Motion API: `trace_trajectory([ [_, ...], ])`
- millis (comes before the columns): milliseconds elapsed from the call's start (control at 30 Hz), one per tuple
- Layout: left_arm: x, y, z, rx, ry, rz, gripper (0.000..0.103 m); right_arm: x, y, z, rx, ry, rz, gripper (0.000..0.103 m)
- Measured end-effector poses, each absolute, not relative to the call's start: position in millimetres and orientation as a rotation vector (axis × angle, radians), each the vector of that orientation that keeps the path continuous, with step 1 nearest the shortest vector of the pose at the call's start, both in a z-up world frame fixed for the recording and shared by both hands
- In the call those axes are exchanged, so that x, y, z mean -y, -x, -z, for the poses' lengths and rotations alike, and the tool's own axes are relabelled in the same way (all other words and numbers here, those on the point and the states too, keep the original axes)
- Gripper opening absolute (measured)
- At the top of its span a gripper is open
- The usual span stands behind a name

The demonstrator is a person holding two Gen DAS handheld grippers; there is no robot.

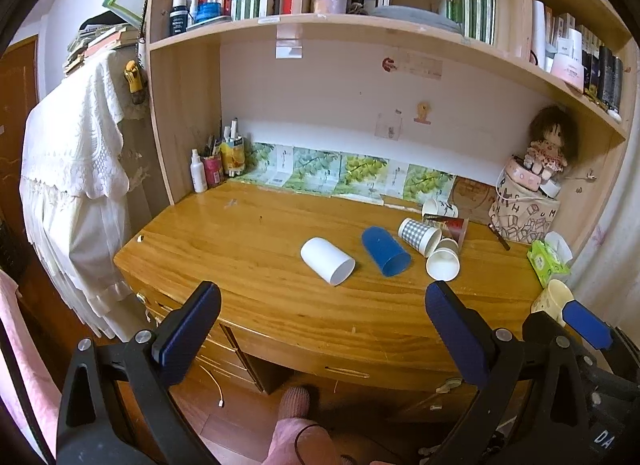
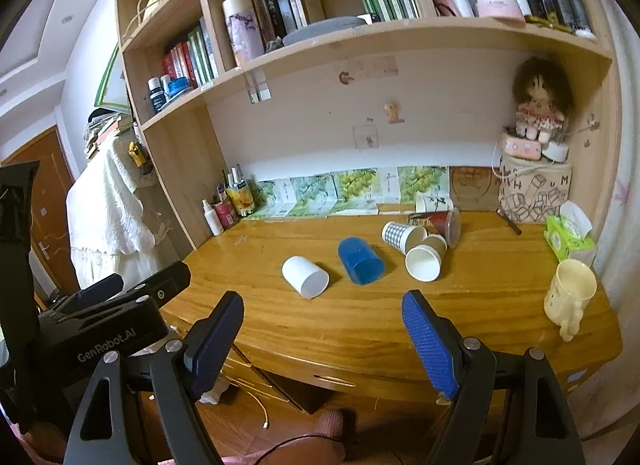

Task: Flip cup upright
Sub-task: 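Move the left tool down toward the blue cup lying on its side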

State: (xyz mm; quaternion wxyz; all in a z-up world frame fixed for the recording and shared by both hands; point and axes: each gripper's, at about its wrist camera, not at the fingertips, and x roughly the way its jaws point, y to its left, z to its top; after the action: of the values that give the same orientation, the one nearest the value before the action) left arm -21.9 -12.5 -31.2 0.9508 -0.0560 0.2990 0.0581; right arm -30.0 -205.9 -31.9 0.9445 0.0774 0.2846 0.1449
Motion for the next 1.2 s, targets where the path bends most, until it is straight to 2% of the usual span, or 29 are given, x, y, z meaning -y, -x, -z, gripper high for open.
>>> trace_trajectory([
  [700, 0, -80, 56, -0.786, 0.155, 0.027, 0.102, 219, -37, 61, -0.742, -0.316, -0.298, 0.082],
  [1200, -6, -187, 57, -0.828, -0.048, 0.117, 0.102, 200, -139, 89, -0.87, -0.399, -0.303, 0.082],
])
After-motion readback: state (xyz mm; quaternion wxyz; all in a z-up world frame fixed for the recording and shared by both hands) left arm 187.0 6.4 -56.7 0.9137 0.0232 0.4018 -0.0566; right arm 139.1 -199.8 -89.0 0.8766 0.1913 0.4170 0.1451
